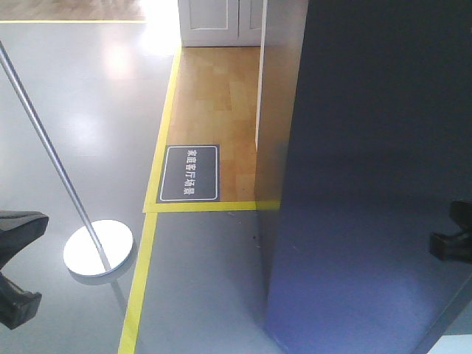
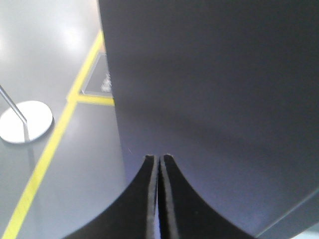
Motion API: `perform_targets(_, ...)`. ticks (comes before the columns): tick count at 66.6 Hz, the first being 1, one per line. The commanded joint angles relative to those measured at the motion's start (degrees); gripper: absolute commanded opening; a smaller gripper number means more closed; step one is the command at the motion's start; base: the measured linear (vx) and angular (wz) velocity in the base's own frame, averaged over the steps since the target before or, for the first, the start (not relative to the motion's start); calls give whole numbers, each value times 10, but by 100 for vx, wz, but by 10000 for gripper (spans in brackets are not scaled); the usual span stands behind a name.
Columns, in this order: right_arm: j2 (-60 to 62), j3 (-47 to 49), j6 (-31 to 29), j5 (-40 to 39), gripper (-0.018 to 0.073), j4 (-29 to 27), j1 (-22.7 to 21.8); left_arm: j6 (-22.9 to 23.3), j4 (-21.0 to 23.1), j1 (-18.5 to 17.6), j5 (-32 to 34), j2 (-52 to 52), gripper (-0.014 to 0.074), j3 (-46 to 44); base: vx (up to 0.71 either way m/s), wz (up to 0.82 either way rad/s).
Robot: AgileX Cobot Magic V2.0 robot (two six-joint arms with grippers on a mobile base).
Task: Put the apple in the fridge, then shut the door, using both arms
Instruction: 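Press the right gripper against the door to close it fully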
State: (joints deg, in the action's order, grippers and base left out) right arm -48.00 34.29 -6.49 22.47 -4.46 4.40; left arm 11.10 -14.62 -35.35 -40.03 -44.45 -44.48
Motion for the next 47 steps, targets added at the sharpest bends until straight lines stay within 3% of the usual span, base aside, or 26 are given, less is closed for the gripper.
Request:
perform_targets(1, -43, 44, 10, -43, -4, 27, -4, 5, -7, -1, 32, 4, -6, -14, 0, 0)
perform_targets(11, -96, 94, 13, -38, -4, 37, -12, 5, -7, -1, 32, 4, -6, -14, 0, 0)
perform_targets(31, -164, 184, -7, -40, -4, 30, -121, 5, -7, -1, 32, 4, -6, -14, 0, 0)
perform_targets(47, -220, 235, -7, -96, -4, 24, -137, 5, -7, -1, 32, 4, -6, -14, 0, 0)
